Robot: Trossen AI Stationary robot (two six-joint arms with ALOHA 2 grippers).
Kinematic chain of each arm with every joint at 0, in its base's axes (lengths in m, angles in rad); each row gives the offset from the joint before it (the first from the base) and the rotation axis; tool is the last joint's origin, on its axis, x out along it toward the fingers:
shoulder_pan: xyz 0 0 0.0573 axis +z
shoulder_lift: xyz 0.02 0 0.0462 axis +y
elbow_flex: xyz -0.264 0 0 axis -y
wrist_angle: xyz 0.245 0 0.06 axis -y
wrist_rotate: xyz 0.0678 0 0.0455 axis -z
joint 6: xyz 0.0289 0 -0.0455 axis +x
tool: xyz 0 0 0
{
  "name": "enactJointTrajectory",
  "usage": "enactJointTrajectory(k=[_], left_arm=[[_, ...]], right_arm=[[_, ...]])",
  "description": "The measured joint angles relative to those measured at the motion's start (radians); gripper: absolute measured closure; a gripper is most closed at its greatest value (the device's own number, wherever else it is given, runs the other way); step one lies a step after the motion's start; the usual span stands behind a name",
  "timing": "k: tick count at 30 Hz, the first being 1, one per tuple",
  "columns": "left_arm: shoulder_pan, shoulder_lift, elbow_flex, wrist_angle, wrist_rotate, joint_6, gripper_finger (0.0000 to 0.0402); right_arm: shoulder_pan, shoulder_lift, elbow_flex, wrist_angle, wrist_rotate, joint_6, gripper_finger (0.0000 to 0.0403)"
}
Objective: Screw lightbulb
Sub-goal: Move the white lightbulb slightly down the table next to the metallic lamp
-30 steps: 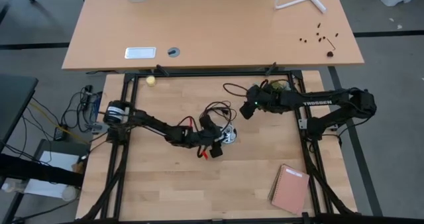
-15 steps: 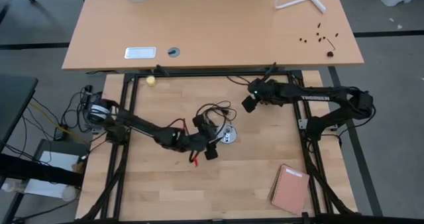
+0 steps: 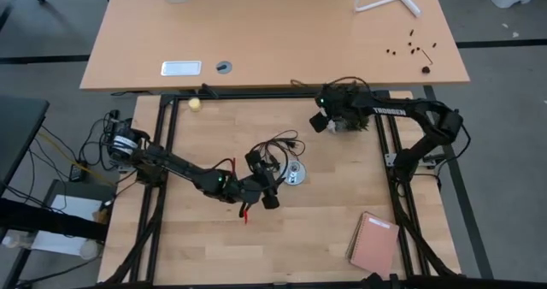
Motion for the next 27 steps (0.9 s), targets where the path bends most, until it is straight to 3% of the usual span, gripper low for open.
enactJointTrajectory(k=[6, 22, 27], left_arm=[[-0.003, 0.0, 0.0, -0.006, 0.0, 0.004, 0.0163], [-0.006, 0.0, 0.0, -0.008, -0.006, 0.001, 0.0163], [-0.023, 0.0, 0.0, -0.002, -0.007, 0.034, 0.0163]], right_arm=[[-0.032, 0.033, 0.001, -0.036, -0.159, 0.036, 0.0115], [0.307, 0.033, -0.007, -0.08, -0.17, 0.189, 0.0115], [0.393, 0.033, -0.007, -0.068, -0.107, 0.201, 0.0115]])
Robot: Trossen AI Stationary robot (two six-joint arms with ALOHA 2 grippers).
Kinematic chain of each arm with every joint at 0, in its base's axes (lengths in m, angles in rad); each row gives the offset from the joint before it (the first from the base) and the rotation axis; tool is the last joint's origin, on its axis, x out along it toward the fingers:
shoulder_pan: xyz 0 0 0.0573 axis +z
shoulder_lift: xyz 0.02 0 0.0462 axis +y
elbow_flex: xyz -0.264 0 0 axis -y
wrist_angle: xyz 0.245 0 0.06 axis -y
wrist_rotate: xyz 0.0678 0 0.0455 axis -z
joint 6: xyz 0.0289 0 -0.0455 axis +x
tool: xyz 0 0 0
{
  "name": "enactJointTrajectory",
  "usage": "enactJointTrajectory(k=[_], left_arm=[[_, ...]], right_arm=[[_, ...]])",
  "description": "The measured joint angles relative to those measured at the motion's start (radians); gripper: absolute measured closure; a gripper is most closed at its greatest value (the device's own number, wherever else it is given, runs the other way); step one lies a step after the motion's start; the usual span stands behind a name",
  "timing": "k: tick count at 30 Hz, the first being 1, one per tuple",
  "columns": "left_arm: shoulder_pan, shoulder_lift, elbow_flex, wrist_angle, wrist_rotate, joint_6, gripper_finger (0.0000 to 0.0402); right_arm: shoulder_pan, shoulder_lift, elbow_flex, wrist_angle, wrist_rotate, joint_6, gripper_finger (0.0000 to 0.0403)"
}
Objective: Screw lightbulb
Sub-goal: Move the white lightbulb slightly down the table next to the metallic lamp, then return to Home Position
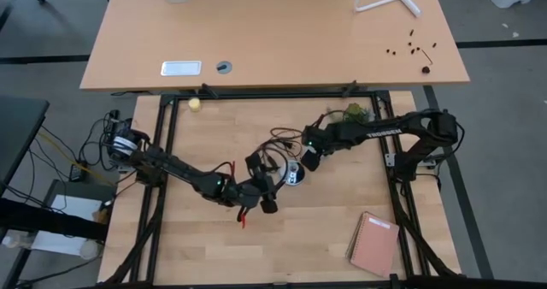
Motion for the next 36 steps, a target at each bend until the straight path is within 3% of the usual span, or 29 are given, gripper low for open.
enactJointTrajectory(k=[7, 14, 19, 24, 28, 31, 36], left_arm=[[-0.068, -0.039, -0.015, 0.043, -0.027, 0.067, 0.0184], [-0.095, -0.115, -0.2, 0.293, -0.033, 0.103, 0.0212], [-0.103, -0.193, -0.317, 0.42, -0.023, 0.12, 0.0214], [-0.137, -0.346, -0.403, 0.34, -0.015, 0.046, 0.0214], [-0.15, -0.494, -0.469, 0.256, 0.084, -0.064, 0.0214], [-0.161, -0.603, -0.548, 0.241, 0.23, -0.148, 0.0215], [-0.168, -0.739, -0.688, 0.363, 0.432, -0.239, 0.0219]], right_arm=[[0.076, -0.06, -0.001, 0.014, 0.06, 0.0, 0.0115], [0.222, -0.177, -0.02, -0.006, 0.124, 0.075, 0.0115], [0.394, -0.333, -0.151, 0.168, 0.207, 0.027, 0.0115], [0.487, -0.513, -0.313, 0.381, 0.198, -0.138, 0.0116], [0.527, -0.628, -0.423, 0.476, 0.17, -0.245, 0.012], [0.556, -0.706, -0.503, 0.529, 0.149, -0.31, 0.0125], [0.573, -0.823, -0.614, 0.642, 0.115, -0.354, 0.0137]])
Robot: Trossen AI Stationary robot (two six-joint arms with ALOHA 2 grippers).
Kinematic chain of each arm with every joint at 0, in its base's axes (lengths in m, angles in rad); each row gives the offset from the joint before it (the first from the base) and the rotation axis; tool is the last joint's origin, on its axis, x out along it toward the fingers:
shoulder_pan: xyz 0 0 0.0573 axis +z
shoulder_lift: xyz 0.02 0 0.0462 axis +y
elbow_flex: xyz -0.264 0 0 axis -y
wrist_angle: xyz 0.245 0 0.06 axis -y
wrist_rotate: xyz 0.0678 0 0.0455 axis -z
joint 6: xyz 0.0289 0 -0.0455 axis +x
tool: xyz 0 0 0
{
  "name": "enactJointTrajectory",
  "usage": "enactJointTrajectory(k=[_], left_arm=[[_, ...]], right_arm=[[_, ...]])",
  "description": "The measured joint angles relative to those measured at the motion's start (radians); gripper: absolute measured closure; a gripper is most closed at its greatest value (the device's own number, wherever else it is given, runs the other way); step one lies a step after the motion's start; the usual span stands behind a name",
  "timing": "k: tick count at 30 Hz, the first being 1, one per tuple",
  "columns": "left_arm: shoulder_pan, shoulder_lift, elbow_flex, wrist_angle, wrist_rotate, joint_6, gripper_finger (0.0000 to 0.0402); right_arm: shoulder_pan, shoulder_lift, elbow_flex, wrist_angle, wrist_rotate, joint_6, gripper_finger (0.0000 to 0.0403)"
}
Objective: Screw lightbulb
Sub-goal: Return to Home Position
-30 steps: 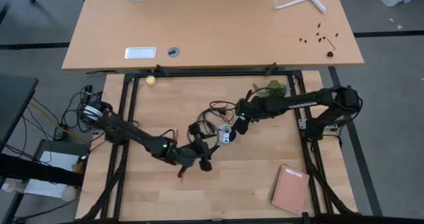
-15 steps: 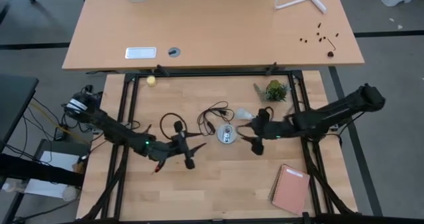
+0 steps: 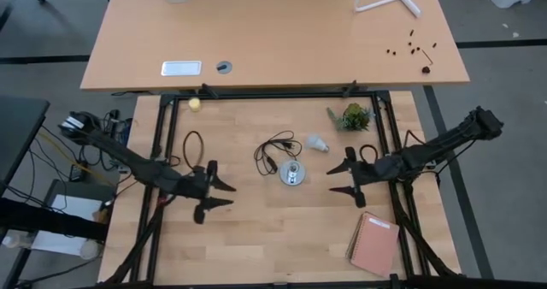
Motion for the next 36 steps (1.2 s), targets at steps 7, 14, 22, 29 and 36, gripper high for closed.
enactJointTrajectory(k=[7, 14, 22, 29, 36], left_arm=[[-0.006, -0.083, -0.188, 0.285, 0.066, -0.023, 0.0244], [-0.006, -0.093, -0.293, 0.428, 0.103, -0.023, 0.0267], [-0.006, -0.093, -0.313, 0.445, 0.149, -0.021, 0.0312], [-0.006, -0.092, -0.313, 0.428, 0.213, -0.02, 0.0389], [-0.006, -0.092, -0.313, 0.376, 0.231, -0.021, 0.0398]], right_arm=[[0.0, -0.16, -0.137, 0.133, -0.07, -0.017, 0.0153], [0.0, -0.281, -0.195, 0.124, -0.191, -0.006, 0.0164], [0.0, -0.359, -0.195, -0.015, -0.233, 0.0, 0.0174], [0.0, -0.419, -0.195, -0.091, -0.236, 0.021, 0.0174], [0.0, -0.504, -0.242, -0.124, -0.245, 0.036, 0.0175]])
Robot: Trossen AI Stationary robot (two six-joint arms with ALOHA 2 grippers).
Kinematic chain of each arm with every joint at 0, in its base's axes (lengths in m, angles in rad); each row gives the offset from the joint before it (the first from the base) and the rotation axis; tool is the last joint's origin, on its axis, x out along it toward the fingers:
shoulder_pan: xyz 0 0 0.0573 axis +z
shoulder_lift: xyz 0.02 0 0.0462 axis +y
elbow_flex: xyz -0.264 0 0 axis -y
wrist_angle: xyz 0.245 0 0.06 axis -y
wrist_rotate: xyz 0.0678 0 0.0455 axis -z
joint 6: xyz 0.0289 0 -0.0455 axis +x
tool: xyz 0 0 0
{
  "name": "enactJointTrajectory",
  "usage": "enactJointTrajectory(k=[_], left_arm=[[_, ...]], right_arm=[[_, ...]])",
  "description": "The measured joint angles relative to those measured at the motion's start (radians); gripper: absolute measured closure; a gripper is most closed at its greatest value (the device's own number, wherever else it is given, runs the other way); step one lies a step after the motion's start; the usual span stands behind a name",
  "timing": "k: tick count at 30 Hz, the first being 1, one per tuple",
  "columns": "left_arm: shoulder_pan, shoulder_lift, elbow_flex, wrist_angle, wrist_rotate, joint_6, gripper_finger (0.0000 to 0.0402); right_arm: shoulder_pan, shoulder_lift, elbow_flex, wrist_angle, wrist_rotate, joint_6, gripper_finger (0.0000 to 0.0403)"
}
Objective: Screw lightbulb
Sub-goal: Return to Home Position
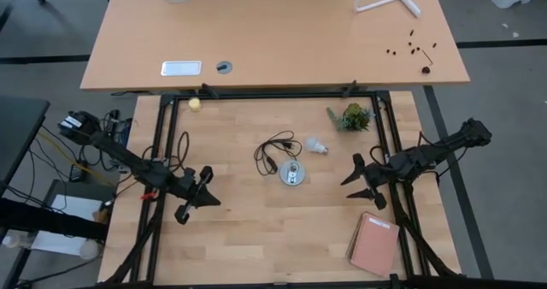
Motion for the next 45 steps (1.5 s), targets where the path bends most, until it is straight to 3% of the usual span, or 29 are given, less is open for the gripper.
enactJointTrajectory(k=[7, 17, 20, 25, 37, 39, 45], left_arm=[[0.0, 0.0, 0.0, 0.018, -0.005, 0.02, 0.0399], [0.0, 0.0, 0.0, 0.047, -0.048, -0.002, 0.0397], [0.0, 0.001, 0.0, 0.046, -0.063, -0.047, 0.0393], [0.0, 0.002, 0.0, 0.047, -0.063, -0.056, 0.0391], [0.0, -0.003, 0.0, 0.042, -0.062, -0.056, 0.039], [0.007, -0.032, 0.0, -0.033, -0.062, -0.055, 0.039], [0.016, -0.201, 0.0, -0.467, -0.063, -0.055, 0.039]], right_arm=[[0.0, -0.068, -0.058, 0.053, -0.016, 0.006, 0.0221], [0.0, -0.078, -0.059, 0.053, -0.011, -0.061, 0.0392], [-0.002, -0.077, -0.059, 0.061, 0.051, -0.026, 0.0377], [-0.002, -0.077, -0.059, 0.061, 0.059, 0.14, 0.0338], [-0.001, -0.082, -0.059, 0.065, 0.059, 0.128, 0.0327], [-0.001, -0.082, -0.059, 0.063, 0.059, 0.127, 0.0327], [0.0, -0.109, -0.059, 0.061, 0.058, 0.126, 0.0327]])
